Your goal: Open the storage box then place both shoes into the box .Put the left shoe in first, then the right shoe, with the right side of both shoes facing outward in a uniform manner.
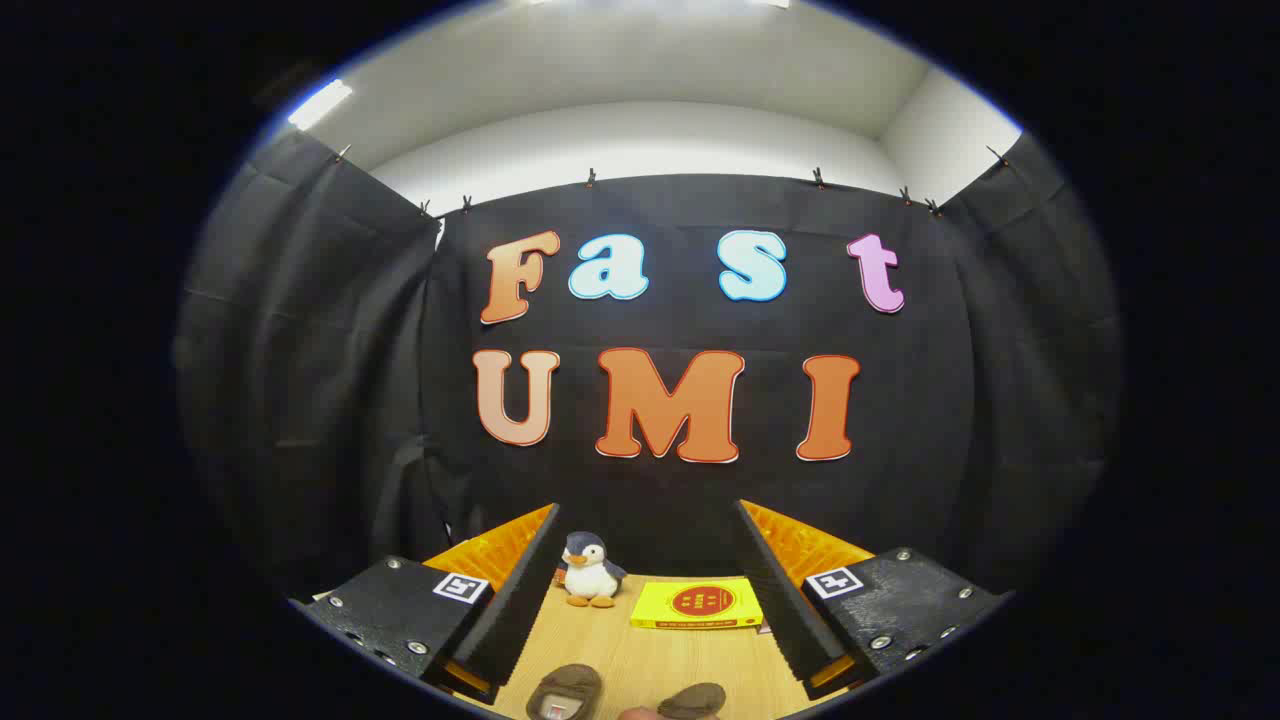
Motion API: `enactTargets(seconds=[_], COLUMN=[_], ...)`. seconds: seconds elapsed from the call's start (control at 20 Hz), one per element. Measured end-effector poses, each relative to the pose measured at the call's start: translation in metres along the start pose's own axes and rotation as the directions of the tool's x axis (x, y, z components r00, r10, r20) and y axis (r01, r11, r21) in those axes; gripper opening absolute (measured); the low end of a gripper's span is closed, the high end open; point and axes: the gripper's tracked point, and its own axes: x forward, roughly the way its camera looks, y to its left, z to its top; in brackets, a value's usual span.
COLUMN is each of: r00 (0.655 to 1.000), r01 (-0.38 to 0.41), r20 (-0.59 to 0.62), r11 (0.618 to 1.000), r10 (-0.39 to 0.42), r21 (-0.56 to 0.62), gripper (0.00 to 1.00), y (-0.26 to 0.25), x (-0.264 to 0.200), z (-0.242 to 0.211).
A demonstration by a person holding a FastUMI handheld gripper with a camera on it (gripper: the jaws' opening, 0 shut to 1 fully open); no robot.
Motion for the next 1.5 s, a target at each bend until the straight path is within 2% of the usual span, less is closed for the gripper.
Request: enactTargets(seconds=[0.2, 0.35, 0.55, 0.8, 1.2, 1.35, 1.5], r00=[1.000, 1.000, 0.999, 0.999, 0.976, 0.942, 0.888], r01=[0.008, 0.003, 0.036, 0.037, -0.086, -0.146, -0.207], r20=[0.023, -0.006, 0.009, -0.014, -0.191, -0.276, -0.356], r11=[1.000, 1.000, 0.999, 0.999, 0.991, 0.974, 0.945], r10=[-0.008, -0.003, -0.036, -0.037, 0.104, 0.190, 0.290], r21=[0.005, 0.011, -0.037, 0.002, 0.103, 0.172, 0.253], gripper=[0.99, 1.00, 1.00, 1.00, 1.00, 1.00, 0.99], y=[-0.002, -0.005, -0.020, -0.023, 0.031, 0.063, 0.099], x=[0.005, 0.006, 0.004, 0.007, 0.016, 0.018, 0.017], z=[0.004, -0.003, 0.003, -0.011, -0.090, -0.124, -0.164])
